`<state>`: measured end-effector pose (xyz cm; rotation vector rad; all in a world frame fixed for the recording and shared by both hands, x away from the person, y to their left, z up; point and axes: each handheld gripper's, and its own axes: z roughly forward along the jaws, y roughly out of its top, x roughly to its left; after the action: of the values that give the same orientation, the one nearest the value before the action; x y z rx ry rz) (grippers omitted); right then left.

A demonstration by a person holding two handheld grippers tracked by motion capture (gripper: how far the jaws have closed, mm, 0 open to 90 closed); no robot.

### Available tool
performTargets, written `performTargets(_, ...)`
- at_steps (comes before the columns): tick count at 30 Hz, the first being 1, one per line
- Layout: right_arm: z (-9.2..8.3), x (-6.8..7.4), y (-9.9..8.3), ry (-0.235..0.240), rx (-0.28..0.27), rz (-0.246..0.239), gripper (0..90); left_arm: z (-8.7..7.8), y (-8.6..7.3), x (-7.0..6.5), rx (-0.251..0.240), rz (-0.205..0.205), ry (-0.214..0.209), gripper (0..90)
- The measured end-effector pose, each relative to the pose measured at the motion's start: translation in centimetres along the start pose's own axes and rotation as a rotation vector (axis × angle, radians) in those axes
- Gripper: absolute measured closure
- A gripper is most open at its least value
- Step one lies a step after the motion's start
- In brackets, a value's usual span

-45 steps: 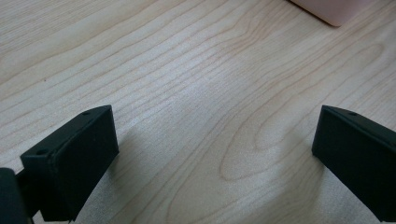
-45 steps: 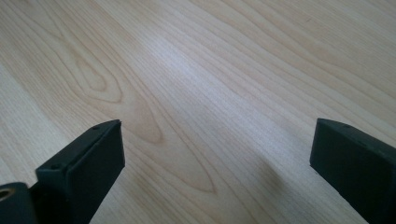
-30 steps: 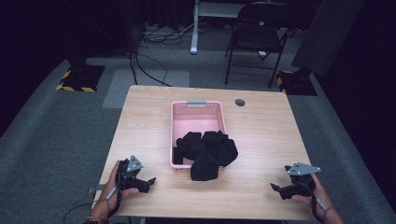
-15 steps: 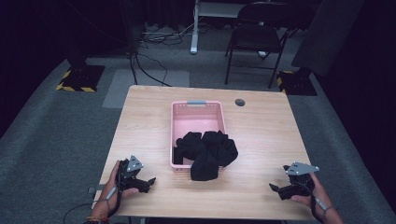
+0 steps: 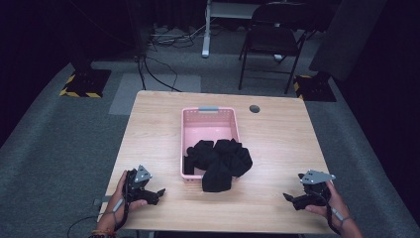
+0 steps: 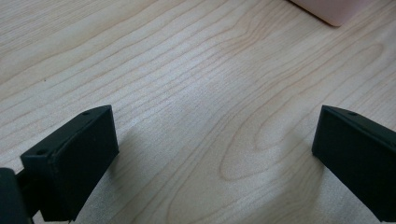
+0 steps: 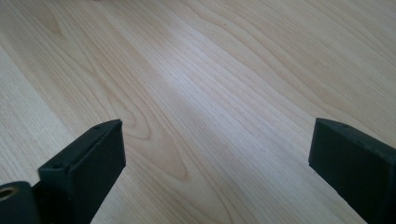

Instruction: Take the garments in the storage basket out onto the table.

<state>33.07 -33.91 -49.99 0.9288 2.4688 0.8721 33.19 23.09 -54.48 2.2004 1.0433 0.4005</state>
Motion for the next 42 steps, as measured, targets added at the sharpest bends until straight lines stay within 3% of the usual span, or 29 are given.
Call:
performTargets(19,1.4,1.7,5.0,0.058,-0.005,-0.112,3.9,0.0,0.0,0.0,0.0,0.0,0.0,0.0)
performTargets(42,1.3,3.1,9.7,0.125,-0.025,-0.177,3.9,0.0,0.0,0.0,0.0,0.001,0.0,0.0)
